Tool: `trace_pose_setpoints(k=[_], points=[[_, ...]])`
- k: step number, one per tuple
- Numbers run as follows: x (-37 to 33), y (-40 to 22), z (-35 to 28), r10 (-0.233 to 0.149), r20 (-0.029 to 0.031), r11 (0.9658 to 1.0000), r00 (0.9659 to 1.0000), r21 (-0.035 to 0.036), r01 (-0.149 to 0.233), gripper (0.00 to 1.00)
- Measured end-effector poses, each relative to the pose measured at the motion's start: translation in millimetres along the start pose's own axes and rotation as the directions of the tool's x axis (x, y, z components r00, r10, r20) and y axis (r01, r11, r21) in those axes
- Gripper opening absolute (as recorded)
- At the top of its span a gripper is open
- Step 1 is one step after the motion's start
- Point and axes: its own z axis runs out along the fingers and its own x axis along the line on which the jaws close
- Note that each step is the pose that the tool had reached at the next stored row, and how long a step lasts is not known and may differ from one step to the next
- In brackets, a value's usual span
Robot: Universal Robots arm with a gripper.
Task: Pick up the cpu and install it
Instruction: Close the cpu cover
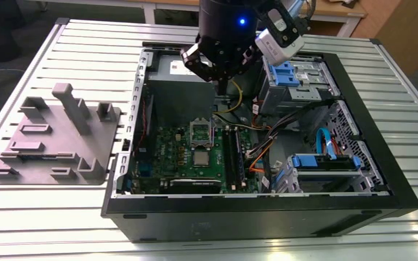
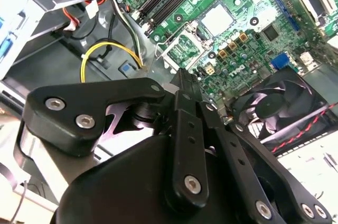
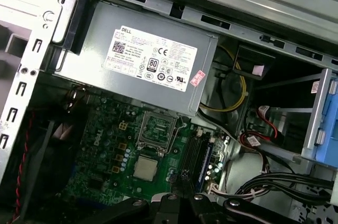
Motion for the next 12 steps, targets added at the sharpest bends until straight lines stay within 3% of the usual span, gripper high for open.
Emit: trace_pose_setpoints(k=[12], points=[[0.9,-0.7,13.4,0.005,-0.0016,1.0000,1.0000,0.0074,-0.005,0.11]])
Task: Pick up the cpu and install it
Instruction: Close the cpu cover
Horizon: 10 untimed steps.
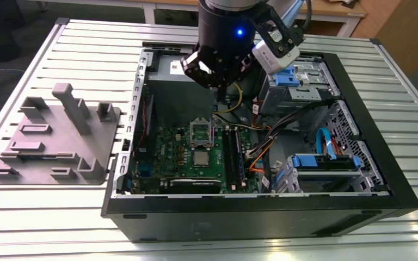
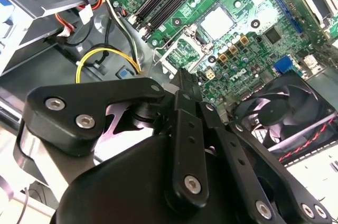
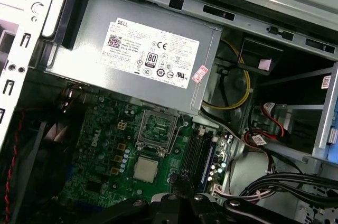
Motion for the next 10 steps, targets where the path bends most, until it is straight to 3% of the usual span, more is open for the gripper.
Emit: trace_pose_setpoints(k=[10], points=[[1.1,-0.8,18.1,0.001,0.0000,1.0000,1.0000,0.0006,-0.001,0.11]])
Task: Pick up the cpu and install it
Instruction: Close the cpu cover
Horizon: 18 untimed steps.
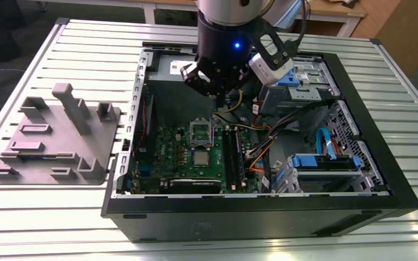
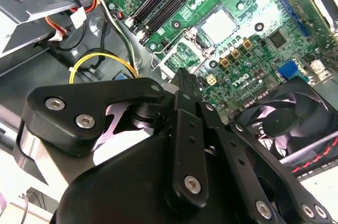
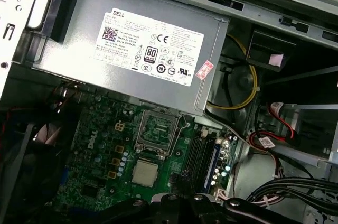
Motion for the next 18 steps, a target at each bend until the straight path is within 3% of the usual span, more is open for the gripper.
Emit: trace_pose_setpoints(k=[4,18], points=[[0.3,-0.2,6.0,0.000,0.0002,1.0000,1.0000,-0.0001,0.000,0.11],[-1.0,-0.8,9.3,0.000,0.0001,1.0000,1.0000,-0.0002,0.000,0.11]])
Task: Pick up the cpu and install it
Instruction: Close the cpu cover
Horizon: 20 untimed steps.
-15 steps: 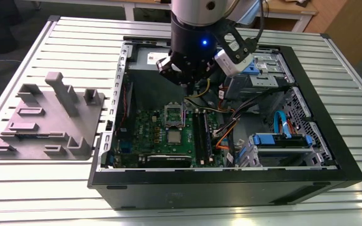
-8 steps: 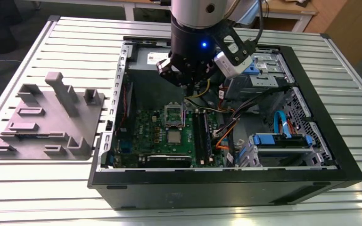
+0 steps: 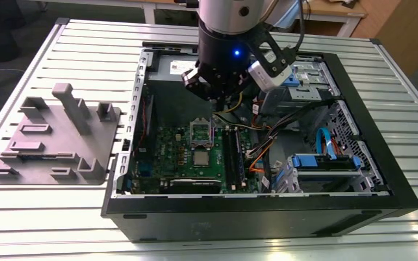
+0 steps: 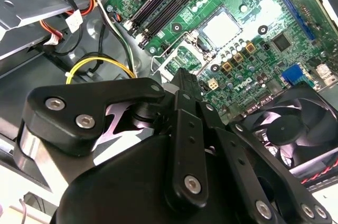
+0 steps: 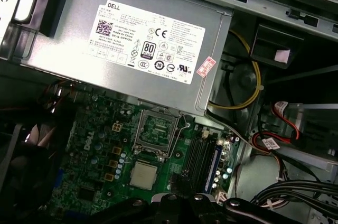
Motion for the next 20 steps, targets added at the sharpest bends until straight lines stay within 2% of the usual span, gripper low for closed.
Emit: trace_pose_setpoints(k=[4,11,20], points=[[-1.3,-0.6,4.0,0.000,-0.0002,1.0000,1.0000,0.0000,0.000,0.11],[-5.6,-2.5,16.9,-0.001,-0.0016,1.0000,1.0000,0.0004,0.001,0.11],[-7.0,-3.6,29.1,-0.024,-0.0035,0.9997,0.9997,-0.0010,0.024,0.11]])
